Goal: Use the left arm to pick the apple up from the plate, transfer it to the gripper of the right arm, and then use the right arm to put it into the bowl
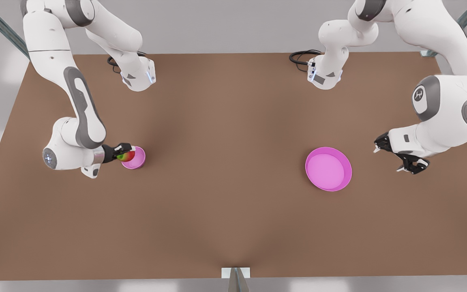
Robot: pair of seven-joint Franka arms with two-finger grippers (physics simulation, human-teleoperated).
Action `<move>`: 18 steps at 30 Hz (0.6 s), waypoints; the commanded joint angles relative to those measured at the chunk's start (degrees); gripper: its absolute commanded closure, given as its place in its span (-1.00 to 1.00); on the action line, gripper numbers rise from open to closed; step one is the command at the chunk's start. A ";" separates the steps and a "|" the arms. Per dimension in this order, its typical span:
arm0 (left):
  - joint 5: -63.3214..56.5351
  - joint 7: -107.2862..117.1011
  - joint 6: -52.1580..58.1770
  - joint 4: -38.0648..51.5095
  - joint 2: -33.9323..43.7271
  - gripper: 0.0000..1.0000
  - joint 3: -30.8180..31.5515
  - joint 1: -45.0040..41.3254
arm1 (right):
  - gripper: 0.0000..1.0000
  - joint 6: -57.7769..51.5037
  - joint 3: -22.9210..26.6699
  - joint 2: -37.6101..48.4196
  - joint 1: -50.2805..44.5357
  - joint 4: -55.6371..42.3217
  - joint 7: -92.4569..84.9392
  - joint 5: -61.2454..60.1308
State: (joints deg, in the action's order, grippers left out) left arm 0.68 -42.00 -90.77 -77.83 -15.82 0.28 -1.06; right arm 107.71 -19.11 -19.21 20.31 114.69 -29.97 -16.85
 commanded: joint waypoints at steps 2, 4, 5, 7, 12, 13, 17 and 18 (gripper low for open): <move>0.02 44.81 1.03 0.13 -0.09 -1.00 -0.45 0.09 | -0.19 5.93 -0.05 -1.44 0.00 0.09 -4.66 1.64; 0.02 45.25 1.03 0.13 -0.09 -1.00 -0.71 0.09 | -0.19 7.95 -0.05 -1.71 0.26 1.41 -5.19 2.44; 0.02 45.17 1.03 0.13 -0.09 -1.00 -0.71 0.09 | -0.19 9.09 -0.05 -1.70 0.35 2.29 -5.80 2.44; 0.02 45.17 0.94 0.13 -0.09 -1.00 -0.71 0.18 | -0.19 9.53 -0.05 -1.70 0.35 2.82 -6.07 2.44; 0.02 45.43 1.21 0.13 0.00 -1.00 -0.71 0.18 | -0.19 12.17 0.04 -2.05 1.32 4.84 -8.18 3.40; 0.02 45.43 1.21 0.13 0.00 -1.00 -0.71 0.18 | -0.19 12.34 0.04 -2.23 1.40 4.75 -8.18 3.75; 0.02 45.17 1.21 0.13 0.00 -1.00 -0.71 0.62 | -0.60 12.87 0.22 -3.20 2.19 4.66 -9.76 3.75; 0.11 45.17 1.21 0.13 0.00 -1.00 -0.71 0.70 | -0.77 12.87 0.22 -3.29 2.19 4.58 -9.76 3.75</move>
State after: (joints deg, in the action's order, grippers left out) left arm 0.76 -13.42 -89.67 -77.72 -15.89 -0.44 -0.44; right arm 119.29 -18.89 -22.47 22.47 119.35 -35.45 -13.48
